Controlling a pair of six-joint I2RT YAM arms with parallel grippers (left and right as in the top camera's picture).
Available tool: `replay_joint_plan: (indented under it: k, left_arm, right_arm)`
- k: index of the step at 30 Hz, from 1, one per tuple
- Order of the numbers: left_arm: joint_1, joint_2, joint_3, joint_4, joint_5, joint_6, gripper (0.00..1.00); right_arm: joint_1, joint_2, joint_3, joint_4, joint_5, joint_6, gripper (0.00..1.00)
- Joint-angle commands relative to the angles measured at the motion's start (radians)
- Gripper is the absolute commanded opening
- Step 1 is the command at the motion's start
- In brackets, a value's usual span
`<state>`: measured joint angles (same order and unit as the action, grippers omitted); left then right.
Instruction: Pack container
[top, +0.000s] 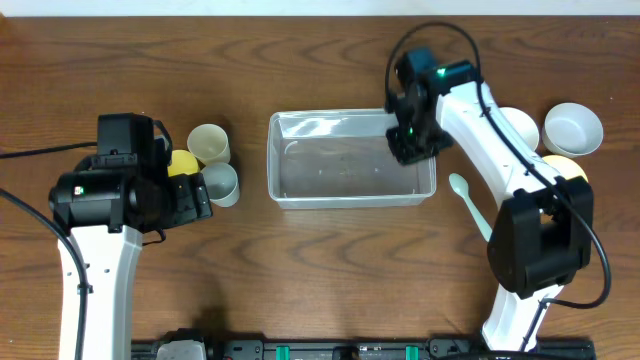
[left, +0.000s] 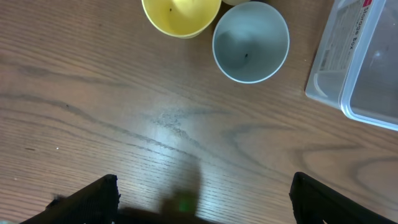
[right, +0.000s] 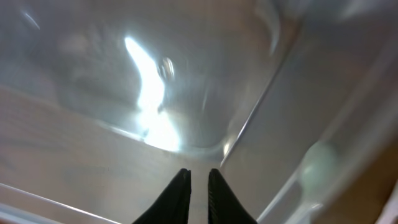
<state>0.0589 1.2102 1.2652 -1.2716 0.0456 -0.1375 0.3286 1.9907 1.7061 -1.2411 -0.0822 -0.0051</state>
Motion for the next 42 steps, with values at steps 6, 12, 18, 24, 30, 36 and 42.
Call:
replay_joint_plan:
  k: [6,12,18,24,30,36,42]
  left_arm:
    - [-0.011,0.006,0.016,0.111,-0.004,0.074,0.84]
    - [-0.079,0.091,0.016,0.191,-0.005,0.093,0.72]
    - [-0.135,0.275,0.016,0.254,-0.005,0.107,0.73]
    - [-0.135,0.436,0.016,0.296,-0.004,0.107,0.73]
    - [-0.135,0.553,0.016,0.302,-0.004,0.107,0.73]
    - [-0.135,0.593,0.016,0.306,-0.003,0.107,0.72]
    - [-0.137,0.593,0.016,0.309,-0.003,0.107,0.36]
  right_arm:
    - [-0.049,-0.240,0.201,0.028,0.080,0.050,0.89]
    - [-0.171,-0.360,0.196,-0.011,0.070,0.104,0.99]
    - [-0.238,-0.356,0.181,-0.094,0.070,0.105,0.99]
    - [-0.238,-0.356,0.125,-0.087,0.070,0.106,0.99]
    - [-0.237,-0.356,0.086,-0.071,0.069,0.106,0.99]
    - [-0.237,-0.356,0.066,-0.068,0.070,0.106,0.99]
    - [-0.237,-0.356,0.066,-0.068,0.070,0.106,0.96]
